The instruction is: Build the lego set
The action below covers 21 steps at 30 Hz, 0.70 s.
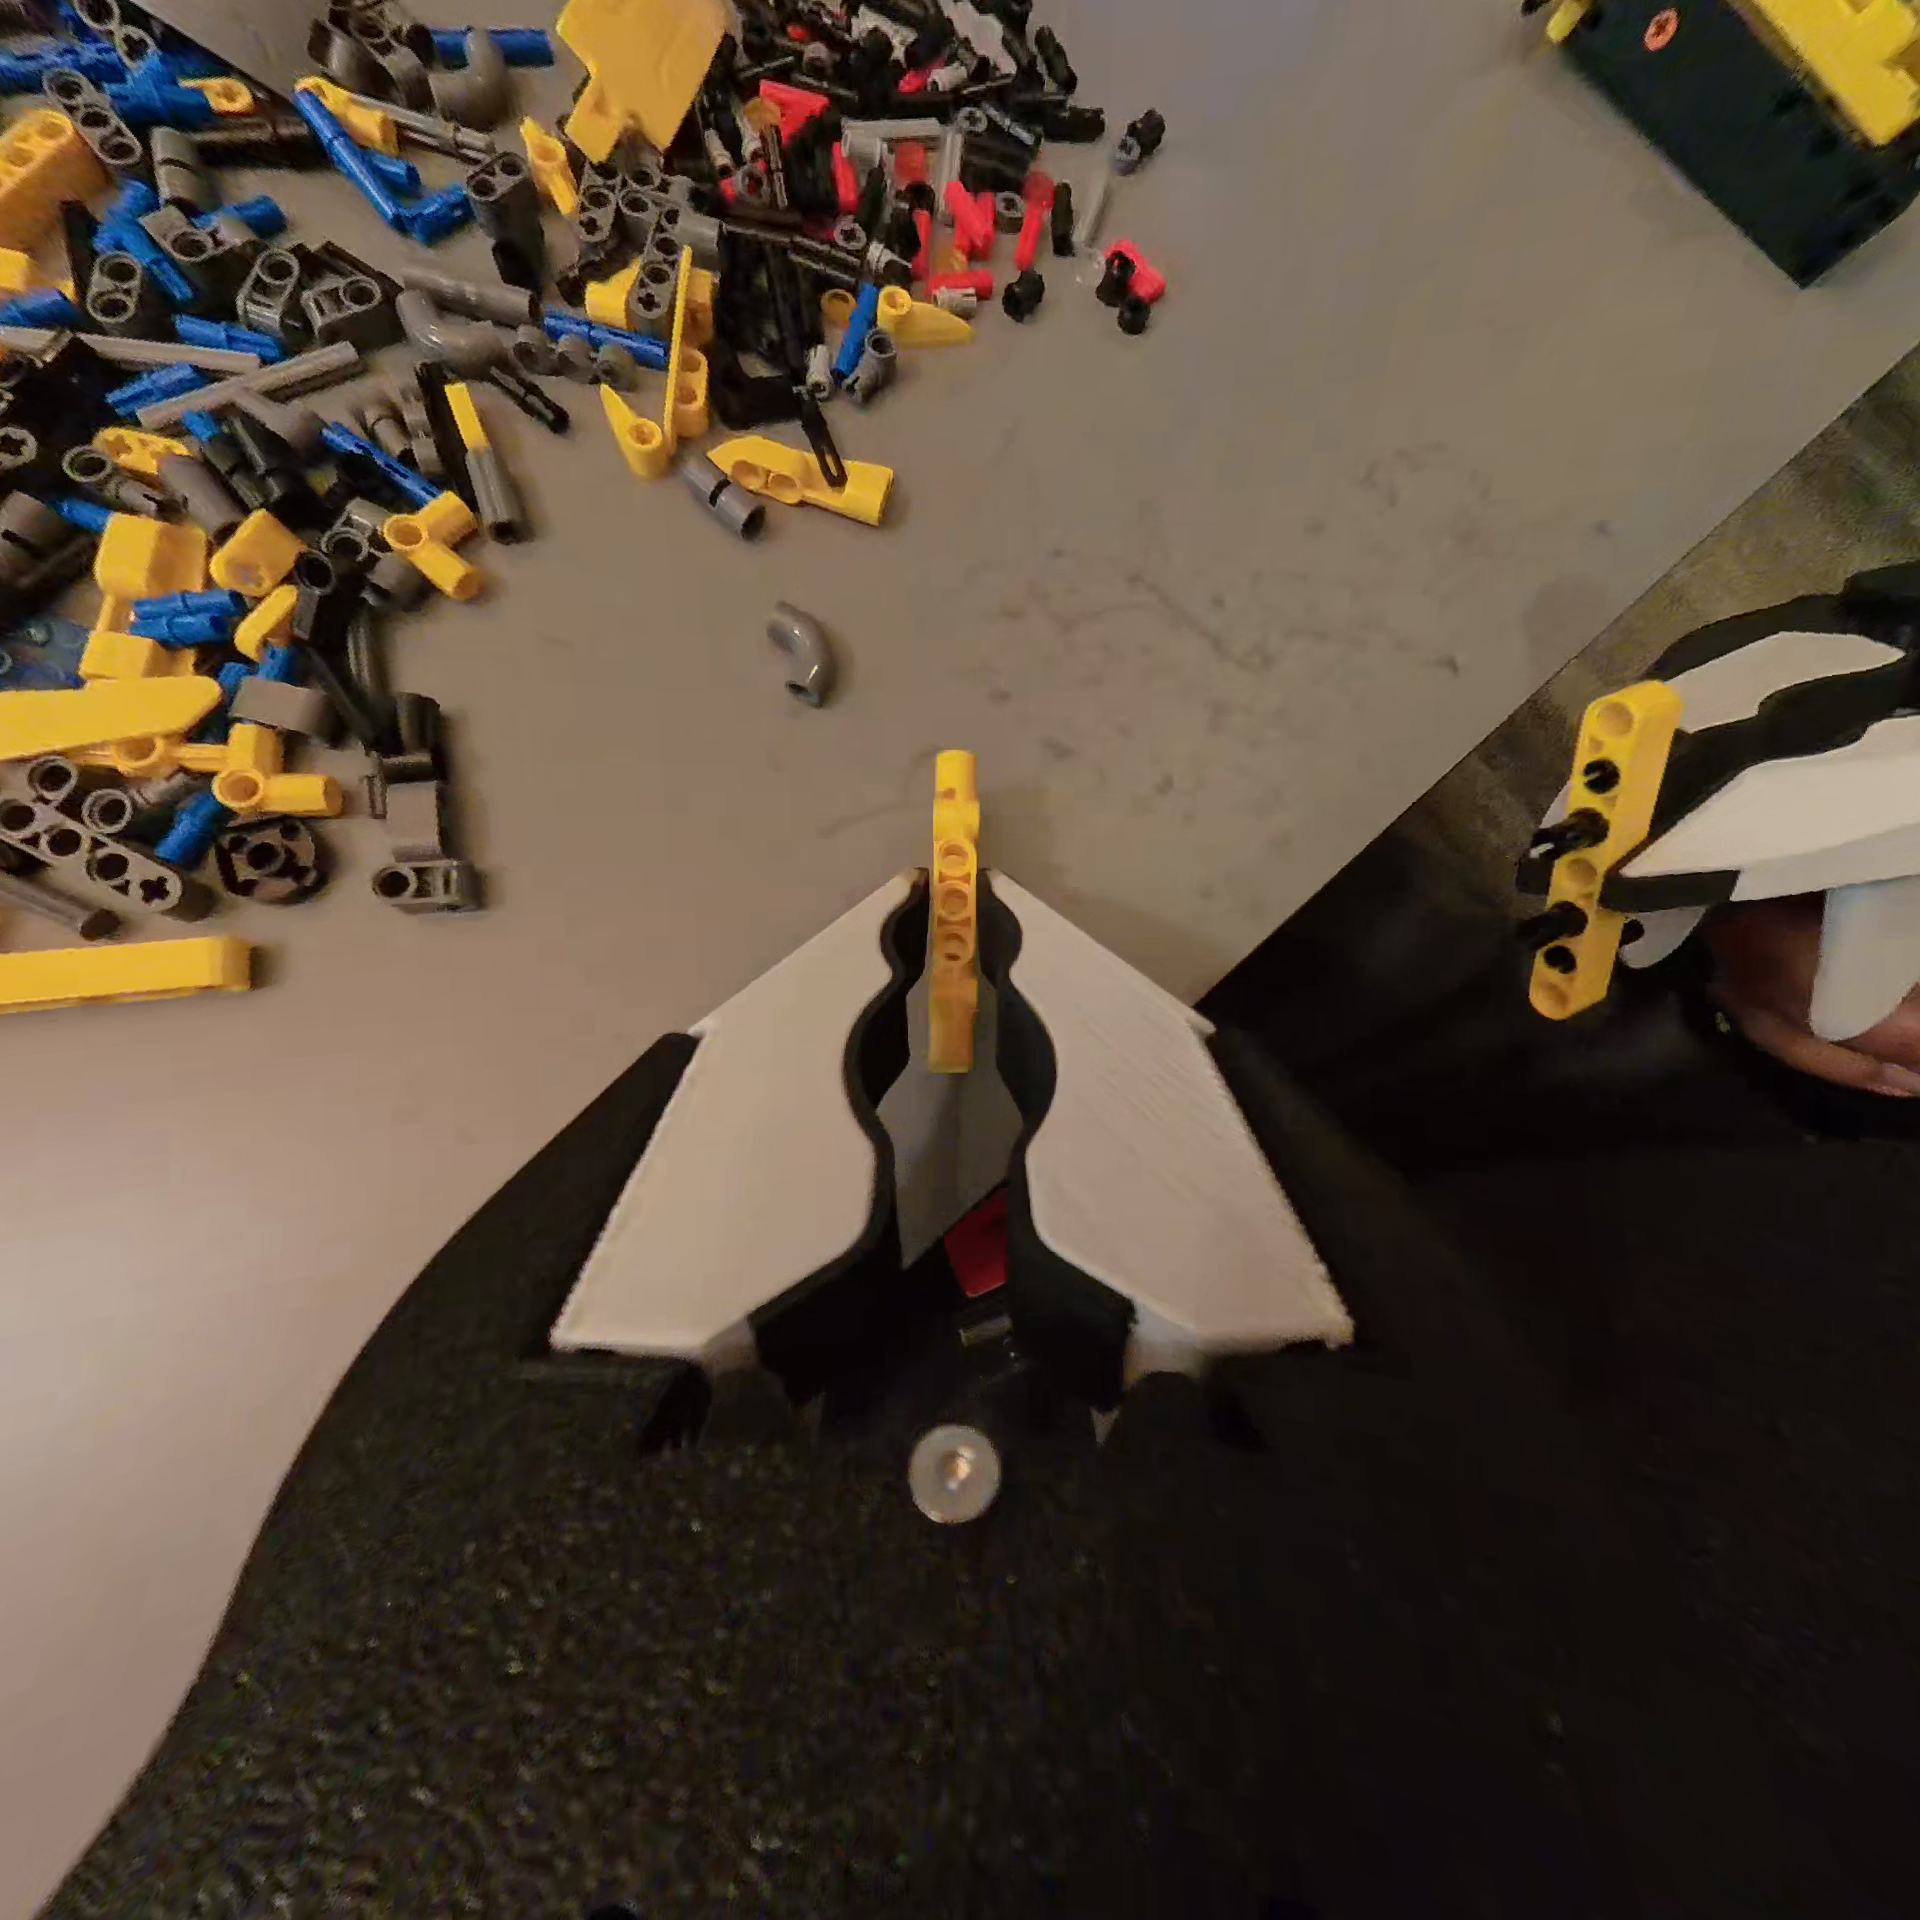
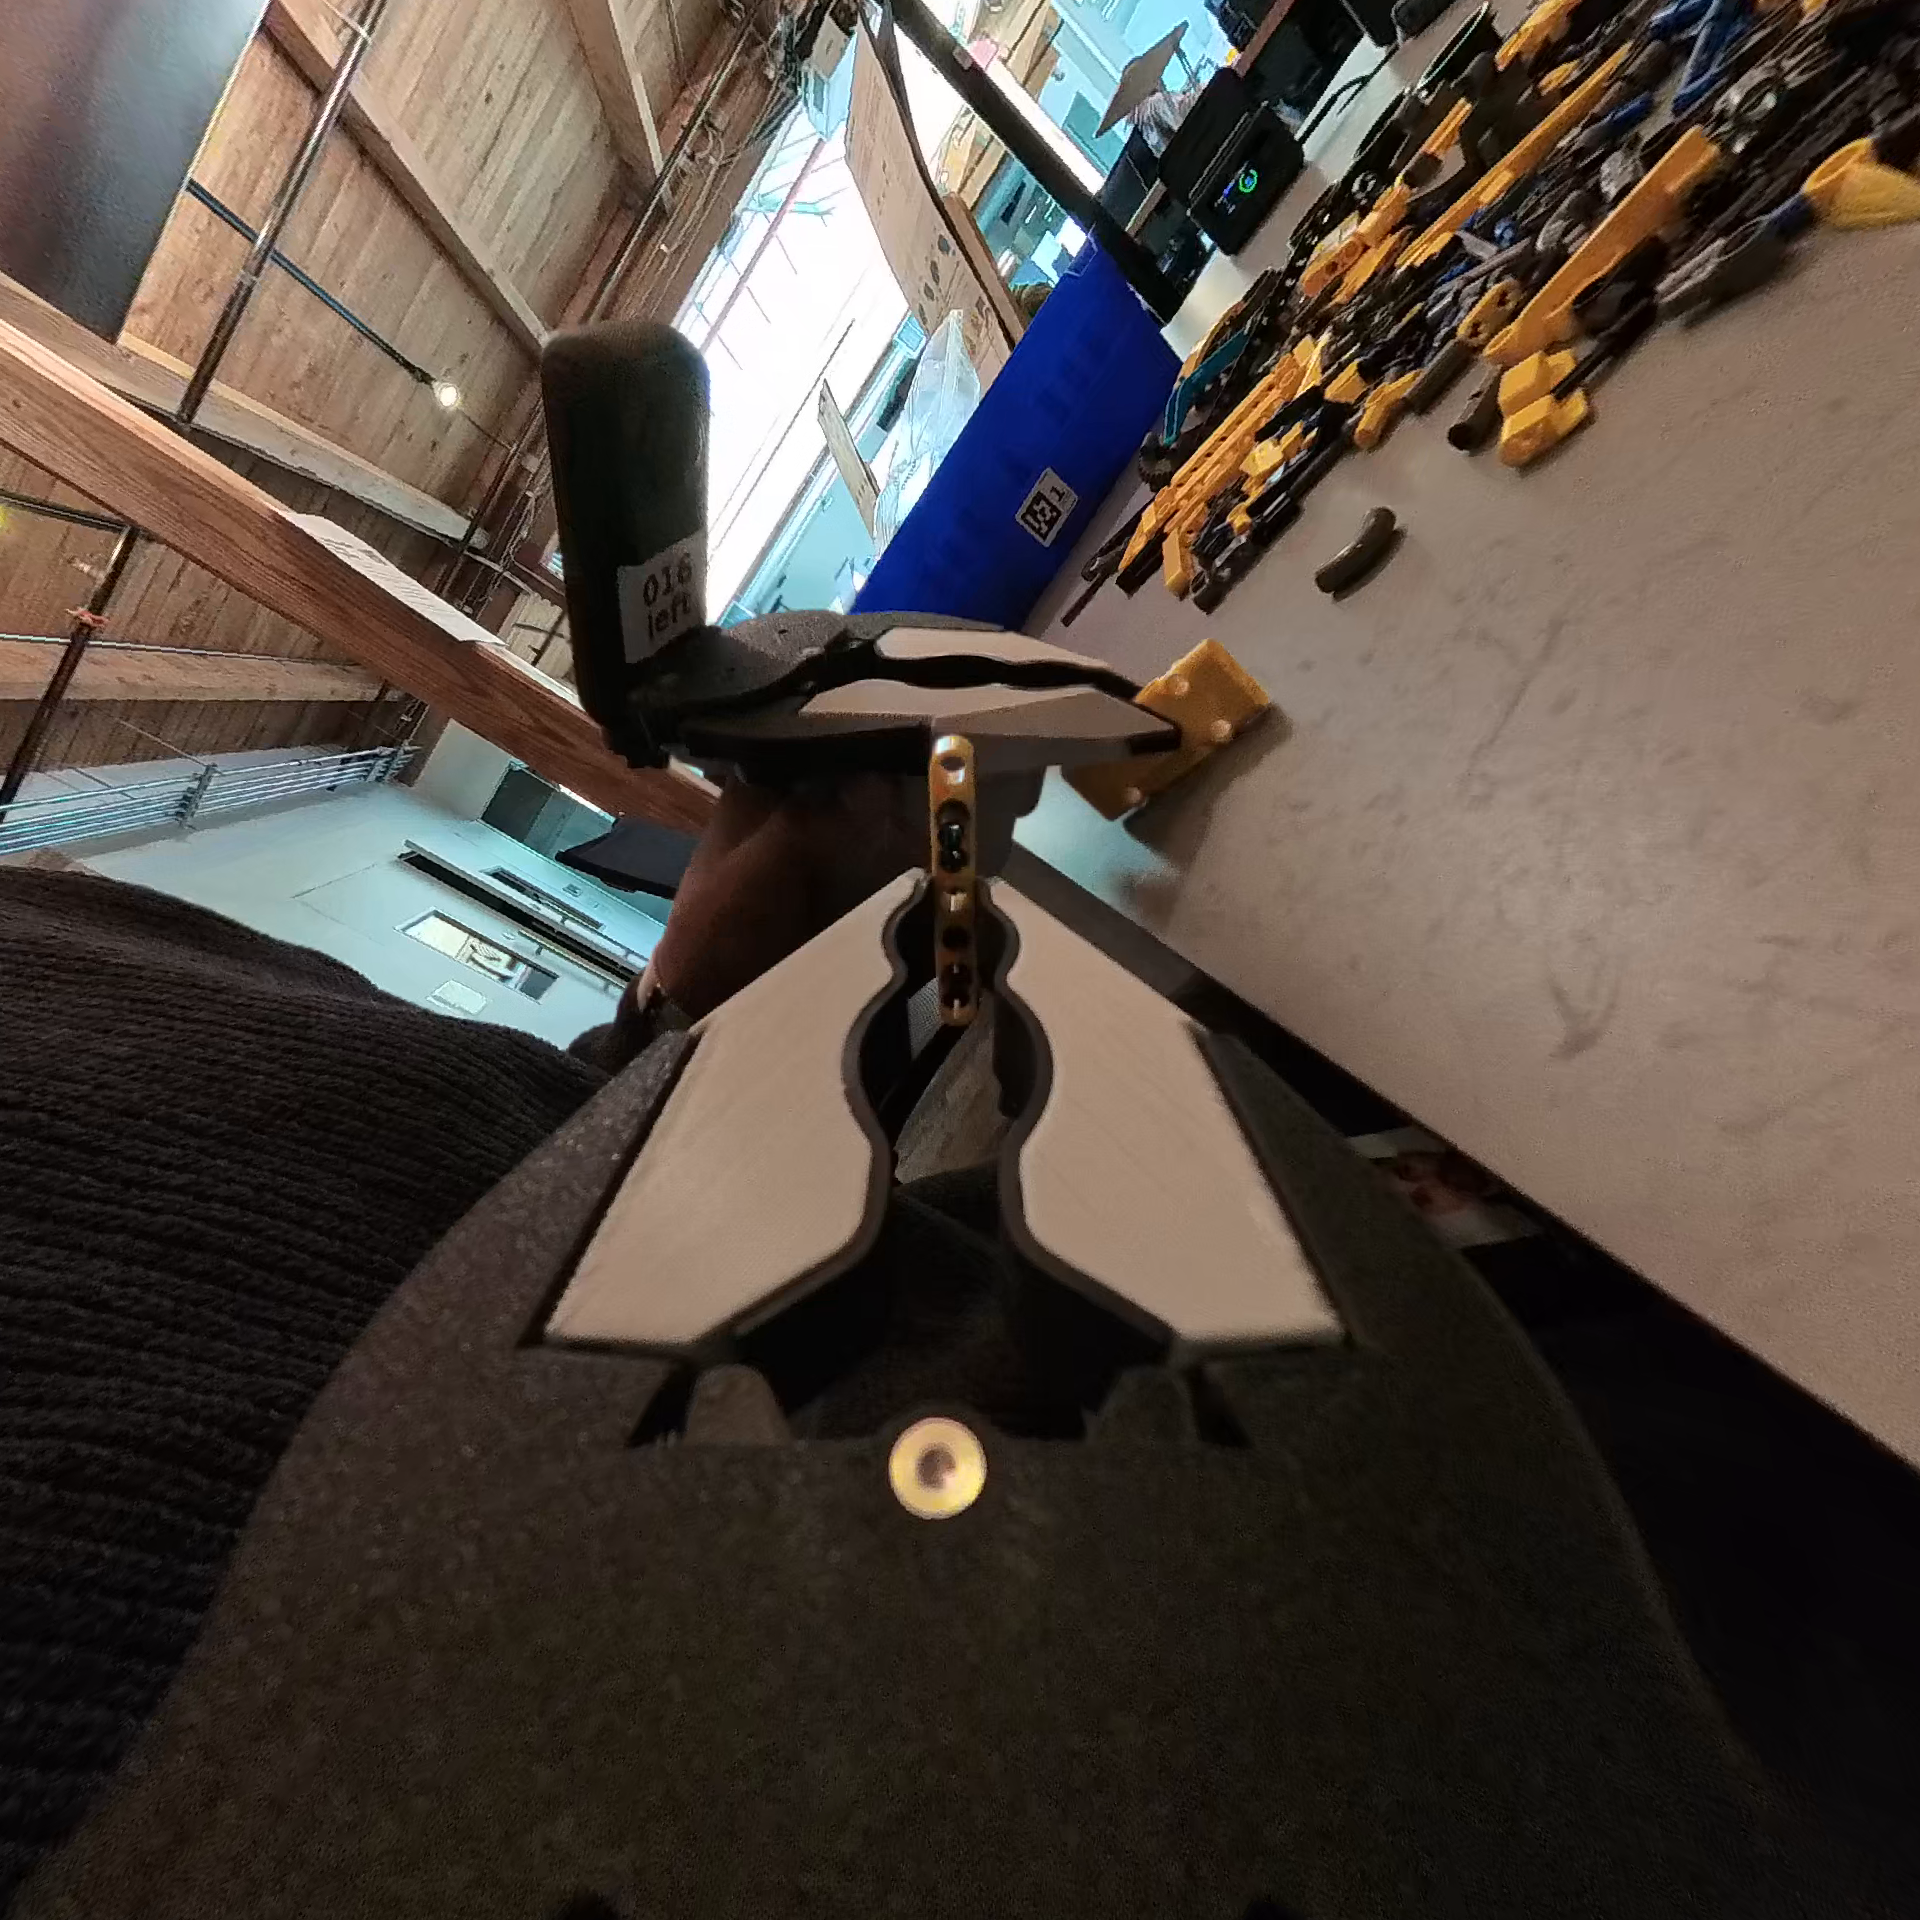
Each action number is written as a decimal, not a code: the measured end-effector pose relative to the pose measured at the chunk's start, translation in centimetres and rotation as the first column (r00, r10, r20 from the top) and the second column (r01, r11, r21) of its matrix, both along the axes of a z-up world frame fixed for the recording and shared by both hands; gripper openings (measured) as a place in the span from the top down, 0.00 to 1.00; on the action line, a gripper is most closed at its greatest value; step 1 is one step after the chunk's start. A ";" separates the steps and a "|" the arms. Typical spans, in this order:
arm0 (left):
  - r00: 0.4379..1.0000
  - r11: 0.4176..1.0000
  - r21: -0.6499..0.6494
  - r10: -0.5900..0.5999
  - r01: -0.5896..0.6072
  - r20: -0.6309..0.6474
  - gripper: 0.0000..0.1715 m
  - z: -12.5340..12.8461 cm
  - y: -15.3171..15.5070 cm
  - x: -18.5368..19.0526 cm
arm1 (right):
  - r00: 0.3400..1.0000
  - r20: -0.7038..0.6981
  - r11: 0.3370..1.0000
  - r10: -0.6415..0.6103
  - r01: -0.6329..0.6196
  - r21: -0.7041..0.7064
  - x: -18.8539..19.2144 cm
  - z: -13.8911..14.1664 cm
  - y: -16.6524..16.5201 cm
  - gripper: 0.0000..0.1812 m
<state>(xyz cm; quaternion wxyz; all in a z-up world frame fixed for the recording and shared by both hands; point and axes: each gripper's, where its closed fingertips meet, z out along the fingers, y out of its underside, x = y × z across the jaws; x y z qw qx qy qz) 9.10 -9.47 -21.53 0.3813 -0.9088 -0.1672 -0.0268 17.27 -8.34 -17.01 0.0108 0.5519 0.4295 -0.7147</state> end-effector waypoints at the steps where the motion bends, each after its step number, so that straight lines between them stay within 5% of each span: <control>1: 1.000 1.000 -0.017 -0.009 0.009 -0.008 0.96 -0.1 0.0 -0.1 | 1.000 0.001 1.000 -0.001 0.001 -0.004 0.0 -0.1 0.1 0.96; 9: 0.997 0.989 -0.128 -0.077 0.073 -0.022 0.97 -0.4 -0.2 0.1 | 1.000 0.001 1.000 -0.011 0.011 -0.011 0.1 -0.3 0.6 0.96; 11: 0.996 0.993 -0.086 -0.085 0.085 -0.001 0.97 0.0 0.2 0.2 | 1.000 0.001 1.000 -0.011 0.011 -0.003 0.1 -0.4 0.7 0.96; 13: 0.987 0.988 0.091 -0.135 0.127 0.085 0.97 1.7 1.5 1.7 | 1.000 -0.004 1.000 -0.010 0.010 0.017 0.1 -0.3 0.9 0.96; 15: 0.960 0.919 0.370 -0.213 0.133 0.183 0.97 5.0 2.8 3.5 | 1.000 -0.009 1.000 0.002 -0.002 0.025 0.2 0.0 1.1 0.96; 18: 0.907 0.706 0.707 -0.321 0.037 0.273 0.97 9.9 2.8 4.9 | 0.998 -0.054 0.999 -0.032 0.034 0.022 0.1 1.2 2.2 0.97; 21: 0.842 0.544 0.826 -0.370 -0.146 0.392 0.97 11.9 1.7 4.7 | 0.995 -0.096 0.998 -0.040 0.044 0.036 -0.3 2.3 2.7 0.97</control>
